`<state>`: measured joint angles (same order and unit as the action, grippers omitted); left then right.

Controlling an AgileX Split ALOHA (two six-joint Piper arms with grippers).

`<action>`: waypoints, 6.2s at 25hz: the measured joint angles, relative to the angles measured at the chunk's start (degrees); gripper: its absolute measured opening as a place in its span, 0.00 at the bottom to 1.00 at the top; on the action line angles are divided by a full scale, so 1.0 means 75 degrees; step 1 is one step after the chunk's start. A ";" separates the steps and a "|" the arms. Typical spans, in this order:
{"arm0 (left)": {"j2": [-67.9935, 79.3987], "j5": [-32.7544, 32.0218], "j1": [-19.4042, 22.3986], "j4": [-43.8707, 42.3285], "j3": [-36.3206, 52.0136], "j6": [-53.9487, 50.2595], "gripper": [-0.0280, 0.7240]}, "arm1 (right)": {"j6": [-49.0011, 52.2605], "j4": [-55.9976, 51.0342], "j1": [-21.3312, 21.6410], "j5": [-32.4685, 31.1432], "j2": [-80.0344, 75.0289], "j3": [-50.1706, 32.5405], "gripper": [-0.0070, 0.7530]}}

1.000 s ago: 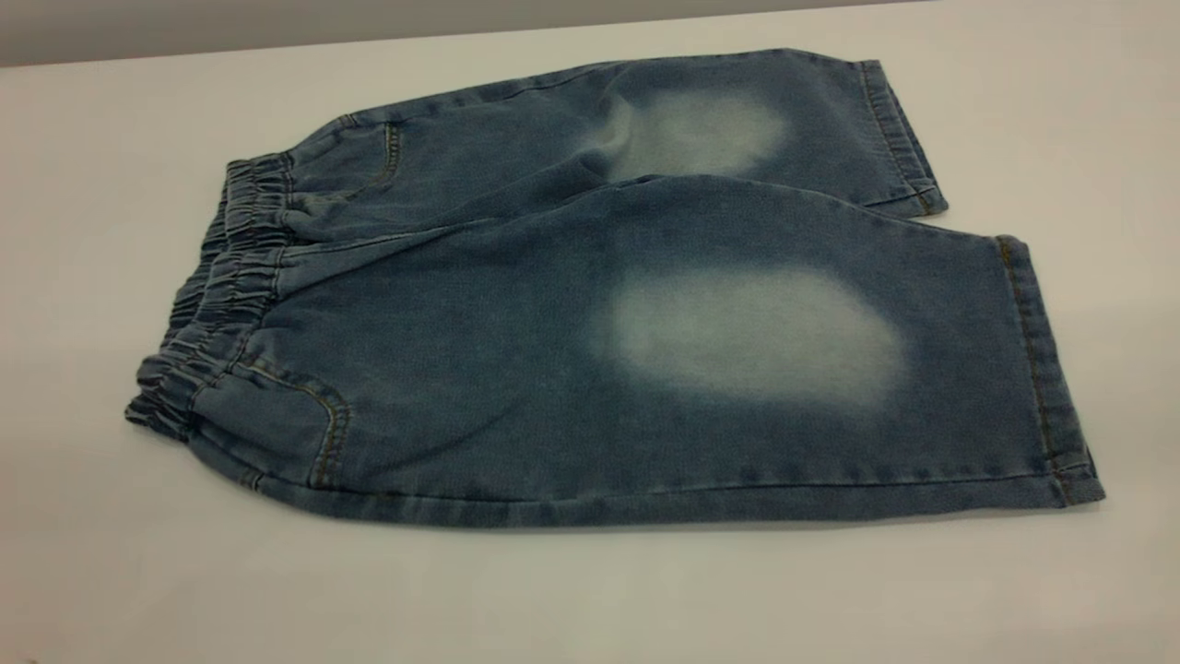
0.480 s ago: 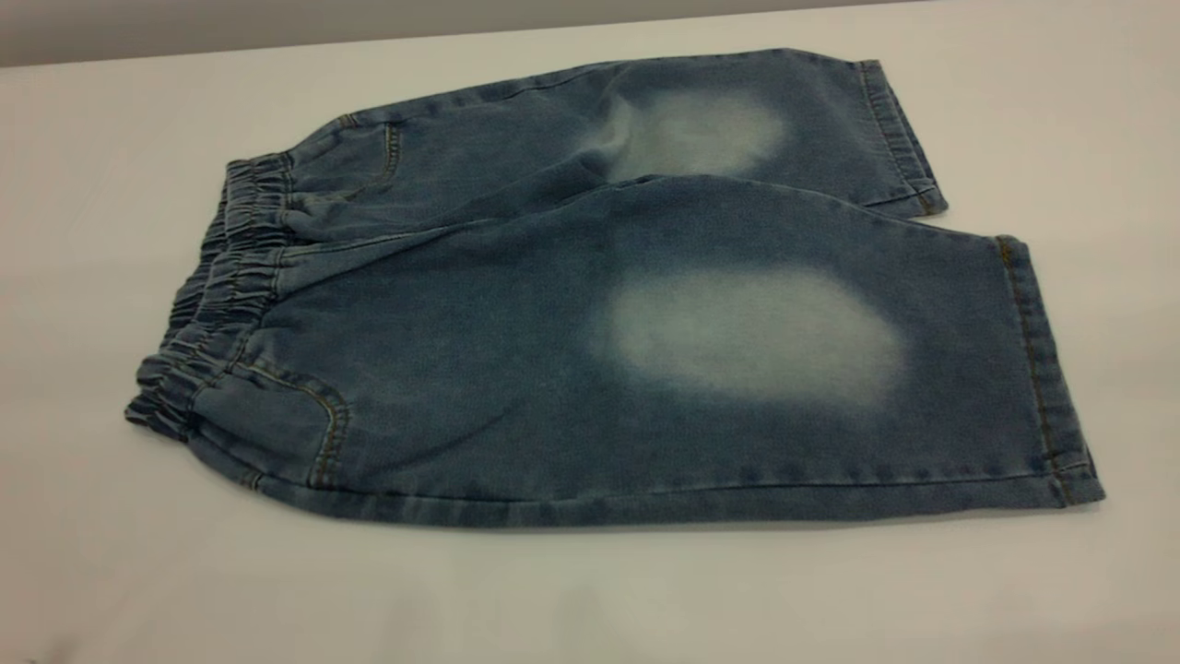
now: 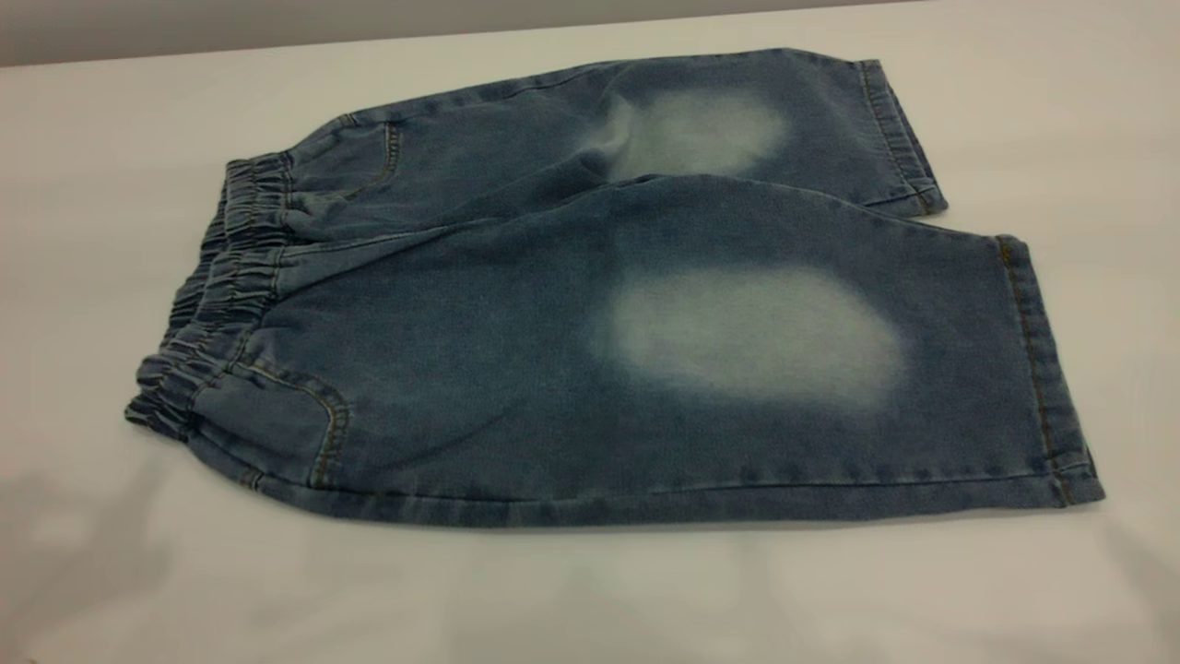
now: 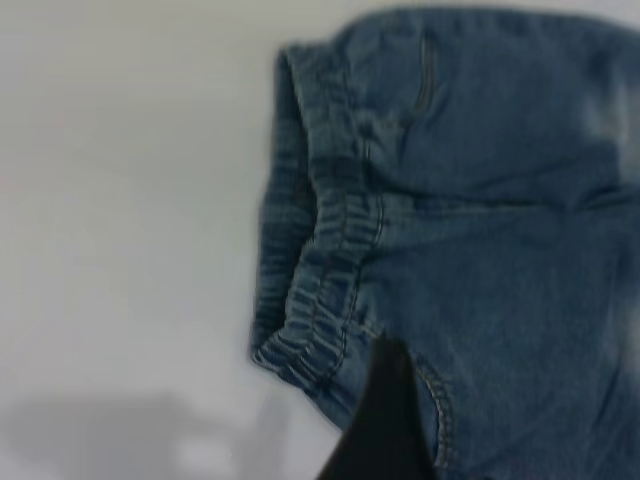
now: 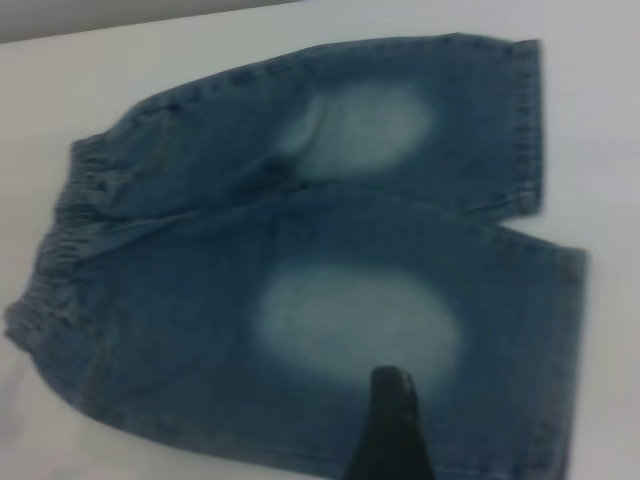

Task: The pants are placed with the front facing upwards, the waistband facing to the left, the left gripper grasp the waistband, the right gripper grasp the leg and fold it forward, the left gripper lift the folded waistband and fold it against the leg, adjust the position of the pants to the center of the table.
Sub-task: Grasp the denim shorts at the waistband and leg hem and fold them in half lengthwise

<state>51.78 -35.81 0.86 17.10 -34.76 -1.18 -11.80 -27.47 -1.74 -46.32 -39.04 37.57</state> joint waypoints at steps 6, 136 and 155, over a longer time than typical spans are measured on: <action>0.1751 0.1460 0.0000 0.0360 -0.0061 0.0110 0.79 | -0.0945 -0.1025 0.0000 0.0673 -0.1559 0.0000 0.65; 0.7677 0.3825 -0.0681 0.0726 -0.0429 0.0962 0.12 | -0.6884 -0.5521 0.0000 0.2096 -0.9995 -0.0646 0.29; 0.7677 0.3831 -0.0681 0.0731 -0.0429 0.0962 0.12 | -0.7205 -0.5755 0.0000 0.1711 -0.9995 -0.0577 0.02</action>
<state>109.35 -7.08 -4.25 22.58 -37.98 6.03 -65.84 -70.63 -1.74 -33.48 -114.00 33.25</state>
